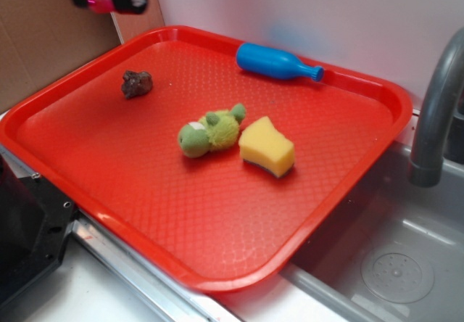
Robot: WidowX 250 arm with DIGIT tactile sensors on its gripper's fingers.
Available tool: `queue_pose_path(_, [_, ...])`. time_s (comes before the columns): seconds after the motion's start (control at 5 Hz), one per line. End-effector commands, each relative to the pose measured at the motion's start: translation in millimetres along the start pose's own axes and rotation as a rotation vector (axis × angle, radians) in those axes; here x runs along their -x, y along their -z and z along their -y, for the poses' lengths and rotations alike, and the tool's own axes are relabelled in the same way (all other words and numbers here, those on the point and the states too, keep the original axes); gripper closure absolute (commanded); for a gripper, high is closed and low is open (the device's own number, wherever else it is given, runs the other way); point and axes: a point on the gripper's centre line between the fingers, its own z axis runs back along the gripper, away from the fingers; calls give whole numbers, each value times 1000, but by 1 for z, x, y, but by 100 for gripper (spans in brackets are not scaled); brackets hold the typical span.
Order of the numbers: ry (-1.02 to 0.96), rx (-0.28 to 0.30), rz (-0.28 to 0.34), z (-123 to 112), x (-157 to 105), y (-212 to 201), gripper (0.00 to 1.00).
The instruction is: Grab the red paper.
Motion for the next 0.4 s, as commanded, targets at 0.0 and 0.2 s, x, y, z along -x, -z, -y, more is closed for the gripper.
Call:
queue_pose_path(0.0, [-2,14,-4,22,40,-90,100])
queue_pose_path(0.2, [-17,-28,6,27,39,-82,100])
